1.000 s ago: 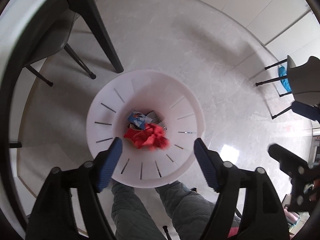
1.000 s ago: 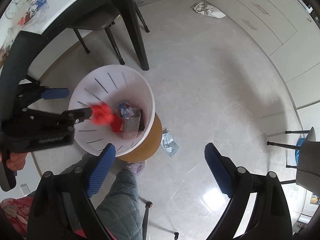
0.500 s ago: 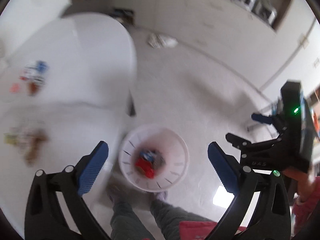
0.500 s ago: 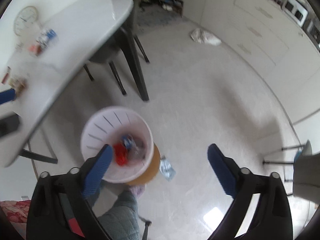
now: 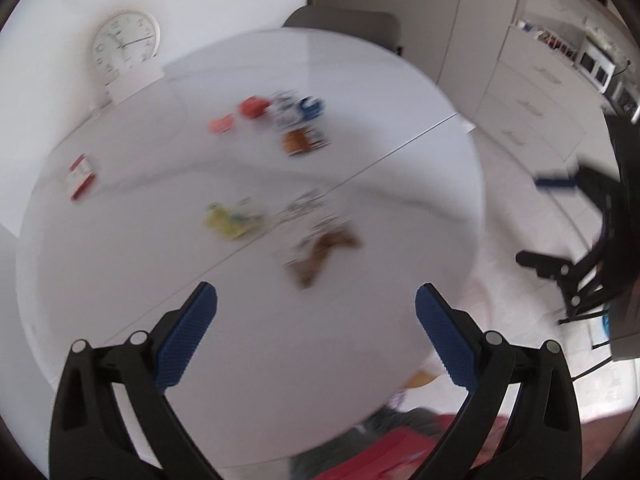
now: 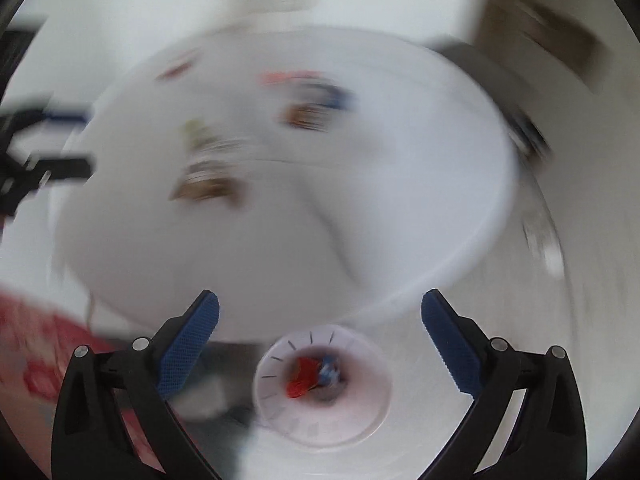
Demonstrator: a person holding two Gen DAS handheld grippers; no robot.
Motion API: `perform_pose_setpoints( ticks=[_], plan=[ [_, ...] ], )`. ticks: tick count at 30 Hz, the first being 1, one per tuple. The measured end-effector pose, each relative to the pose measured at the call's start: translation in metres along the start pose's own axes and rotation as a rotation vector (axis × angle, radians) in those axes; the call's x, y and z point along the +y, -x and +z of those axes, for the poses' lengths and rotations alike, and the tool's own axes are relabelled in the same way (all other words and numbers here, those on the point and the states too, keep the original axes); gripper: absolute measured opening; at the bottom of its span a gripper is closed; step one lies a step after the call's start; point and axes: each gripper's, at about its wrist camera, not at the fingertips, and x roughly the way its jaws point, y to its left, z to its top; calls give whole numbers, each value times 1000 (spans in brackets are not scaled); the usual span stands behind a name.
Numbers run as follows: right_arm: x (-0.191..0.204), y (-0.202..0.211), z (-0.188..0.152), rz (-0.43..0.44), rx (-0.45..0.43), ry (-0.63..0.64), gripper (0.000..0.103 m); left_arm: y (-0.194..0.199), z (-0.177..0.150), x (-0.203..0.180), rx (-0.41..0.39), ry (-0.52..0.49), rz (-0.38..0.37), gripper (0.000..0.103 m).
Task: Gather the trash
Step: 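Move both open grippers back over the table toward the remaining wrappers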
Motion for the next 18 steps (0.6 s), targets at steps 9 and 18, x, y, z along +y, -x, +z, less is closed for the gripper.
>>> perform_pose_setpoints(
  ticks=[9, 18],
  plan=[
    [66, -91, 109, 198, 98, 591, 100, -15, -18, 74, 23, 187, 9, 95],
    [80, -153, 148, 290, 190, 832, 100, -43, -26, 108, 48, 391, 2, 95]
  ],
)
